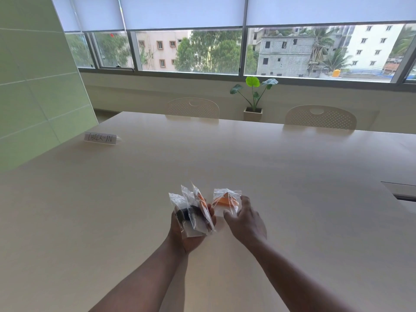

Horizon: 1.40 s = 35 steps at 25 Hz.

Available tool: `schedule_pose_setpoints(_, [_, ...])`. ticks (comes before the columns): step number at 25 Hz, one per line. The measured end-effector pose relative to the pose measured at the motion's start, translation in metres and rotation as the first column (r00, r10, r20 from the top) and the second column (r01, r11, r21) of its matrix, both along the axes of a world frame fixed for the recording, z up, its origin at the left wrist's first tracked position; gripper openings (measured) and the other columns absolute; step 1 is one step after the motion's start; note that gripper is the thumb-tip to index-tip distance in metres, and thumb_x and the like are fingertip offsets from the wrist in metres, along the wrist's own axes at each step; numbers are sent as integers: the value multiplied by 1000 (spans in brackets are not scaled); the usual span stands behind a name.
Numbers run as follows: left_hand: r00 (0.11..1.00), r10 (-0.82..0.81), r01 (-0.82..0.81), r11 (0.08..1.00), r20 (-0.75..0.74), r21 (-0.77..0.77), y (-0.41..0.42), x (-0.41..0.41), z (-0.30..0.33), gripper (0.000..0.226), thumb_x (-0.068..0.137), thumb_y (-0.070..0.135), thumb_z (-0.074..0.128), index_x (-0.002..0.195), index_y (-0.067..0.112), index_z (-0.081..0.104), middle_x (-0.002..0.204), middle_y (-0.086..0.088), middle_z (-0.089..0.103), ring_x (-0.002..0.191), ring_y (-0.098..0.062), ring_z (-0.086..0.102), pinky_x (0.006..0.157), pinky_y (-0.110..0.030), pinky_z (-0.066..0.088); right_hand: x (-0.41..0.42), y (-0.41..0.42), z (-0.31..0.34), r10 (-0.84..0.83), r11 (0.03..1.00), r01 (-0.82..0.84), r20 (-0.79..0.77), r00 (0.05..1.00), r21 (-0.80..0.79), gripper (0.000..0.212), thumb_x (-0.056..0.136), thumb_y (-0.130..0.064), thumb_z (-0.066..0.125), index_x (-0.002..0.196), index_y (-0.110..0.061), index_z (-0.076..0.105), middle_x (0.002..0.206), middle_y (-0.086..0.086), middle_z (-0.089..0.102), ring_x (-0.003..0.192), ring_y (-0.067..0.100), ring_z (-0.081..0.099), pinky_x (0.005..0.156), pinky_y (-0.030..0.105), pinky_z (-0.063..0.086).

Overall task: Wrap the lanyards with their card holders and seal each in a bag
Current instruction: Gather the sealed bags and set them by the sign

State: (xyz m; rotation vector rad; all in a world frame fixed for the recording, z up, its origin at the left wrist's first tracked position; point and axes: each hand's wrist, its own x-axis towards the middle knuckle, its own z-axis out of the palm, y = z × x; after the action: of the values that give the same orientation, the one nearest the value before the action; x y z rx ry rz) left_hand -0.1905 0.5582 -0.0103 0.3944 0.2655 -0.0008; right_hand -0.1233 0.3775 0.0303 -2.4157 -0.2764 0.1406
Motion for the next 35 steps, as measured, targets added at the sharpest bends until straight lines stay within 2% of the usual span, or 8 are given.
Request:
schedule_pose_setpoints(4, [999,-29,27,998,44,51,-4,-4,7,54,65,21,89,111,4,68,105,-23,72,98,-39,72,87,-53,59,10,5,3,-61,991,58,-17,998,-121,63,81,-67,61,126,-25,47,117,6,69,110,32,65,72,35,41])
schedule_pose_setpoints(9, [998,15,-17,1000,-67,-26,1,2,2,53,98,49,36,112,8,67,105,-20,72,98,-36,72,88,-50,59,15,7,5,-136,990,142,-148,980,27,46,79,-45,77,116,-21,62,109,1,70,106,27,66,75,31,47])
schedule_pose_setpoints(13, [996,10,-16,998,90,58,-4,-2,8,65,68,26,86,122,0,60,109,-22,69,102,-39,70,96,-52,54,17,4,12,-143,914,255,-337,930,314,16,72,-18,80,77,-17,65,77,1,67,69,18,60,65,31,50])
schedule_pose_setpoints(19, [975,-56,36,995,216,94,-8,0,14,59,56,24,92,105,3,65,100,-18,69,94,-34,68,89,-46,55,15,-5,32,-60,697,376,-473,879,610,20,78,8,62,90,-7,67,80,9,65,71,22,59,64,34,58])
schedule_pose_setpoints(21, [974,-55,33,994,220,105,-9,-1,17,58,54,26,93,102,4,68,102,-17,69,98,-34,66,91,-46,54,10,-6,33,-52,639,378,-453,890,670,26,81,8,62,99,-10,66,88,10,65,77,24,62,78,43,60])
schedule_pose_setpoints(25, [986,49,-55,998,160,29,-9,2,18,81,40,22,99,112,6,65,113,-21,65,104,-36,67,94,-49,56,0,-4,34,-99,559,295,-291,952,775,29,83,3,67,107,-14,66,84,4,58,71,17,57,67,33,52])
schedule_pose_setpoints(31, [958,-39,-4,989,285,148,-16,-3,27,53,74,35,83,121,21,63,118,-2,66,111,-19,59,111,-31,32,-18,4,37,-97,627,99,-48,994,773,31,85,-8,72,104,-30,63,99,-4,65,66,2,60,58,20,51])
schedule_pose_setpoints(35, [972,-27,-21,980,233,198,-16,-1,27,50,83,29,76,123,10,56,125,-14,55,121,-29,49,120,-41,21,-31,12,30,48,672,-37,7,999,739,26,89,-15,72,108,-31,64,110,-9,66,79,0,68,64,19,53])
